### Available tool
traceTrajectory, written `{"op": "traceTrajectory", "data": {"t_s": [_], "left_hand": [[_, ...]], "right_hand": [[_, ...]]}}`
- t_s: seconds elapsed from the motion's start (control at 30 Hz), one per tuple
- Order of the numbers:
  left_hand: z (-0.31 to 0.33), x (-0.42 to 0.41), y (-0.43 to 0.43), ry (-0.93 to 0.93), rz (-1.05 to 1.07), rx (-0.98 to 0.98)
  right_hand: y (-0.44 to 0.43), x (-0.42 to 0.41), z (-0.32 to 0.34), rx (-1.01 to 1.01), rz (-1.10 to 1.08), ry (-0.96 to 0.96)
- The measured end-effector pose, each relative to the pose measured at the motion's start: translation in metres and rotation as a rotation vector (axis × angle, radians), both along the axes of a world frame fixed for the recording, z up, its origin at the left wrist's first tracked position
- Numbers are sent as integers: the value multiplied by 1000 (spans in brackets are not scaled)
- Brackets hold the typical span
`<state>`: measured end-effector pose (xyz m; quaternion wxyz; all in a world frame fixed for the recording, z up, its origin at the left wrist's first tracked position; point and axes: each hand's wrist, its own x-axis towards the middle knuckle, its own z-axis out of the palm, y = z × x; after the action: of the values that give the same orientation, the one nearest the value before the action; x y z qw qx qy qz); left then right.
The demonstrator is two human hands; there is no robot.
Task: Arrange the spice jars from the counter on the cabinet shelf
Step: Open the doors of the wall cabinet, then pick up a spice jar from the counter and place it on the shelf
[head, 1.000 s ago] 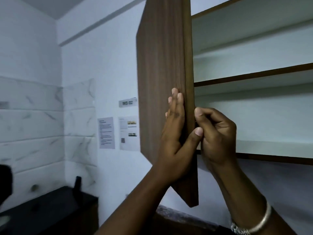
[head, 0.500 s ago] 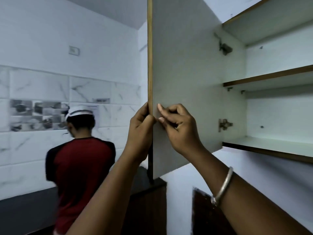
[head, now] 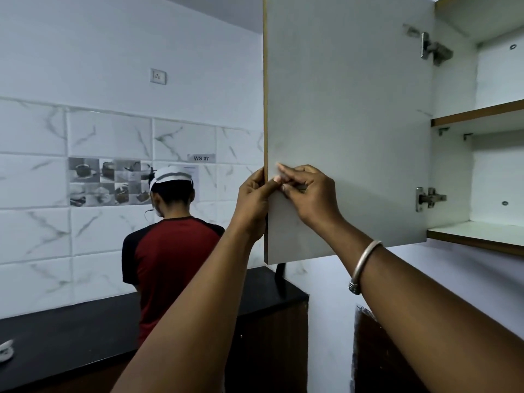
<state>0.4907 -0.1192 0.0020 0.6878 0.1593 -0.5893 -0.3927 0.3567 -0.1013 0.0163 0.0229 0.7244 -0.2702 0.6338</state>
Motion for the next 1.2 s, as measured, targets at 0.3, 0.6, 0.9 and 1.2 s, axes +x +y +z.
{"op": "traceTrajectory", "data": {"t_s": [0.3,0.6,0.9,1.2], "left_hand": [[-33,-54,44,-335,874,-526],[-179,-162,95,-357,385,-459],[-392,-276,142,-970,-174,-97],[-527,-342,163,-2038,-532,-335]], "right_hand": [[40,-37,-27,90,23,42],[117,-138,-159,330,-196,80],[188,-272,-389,978,-527,124],[243,-305,-531,1656,-749,600]]}}
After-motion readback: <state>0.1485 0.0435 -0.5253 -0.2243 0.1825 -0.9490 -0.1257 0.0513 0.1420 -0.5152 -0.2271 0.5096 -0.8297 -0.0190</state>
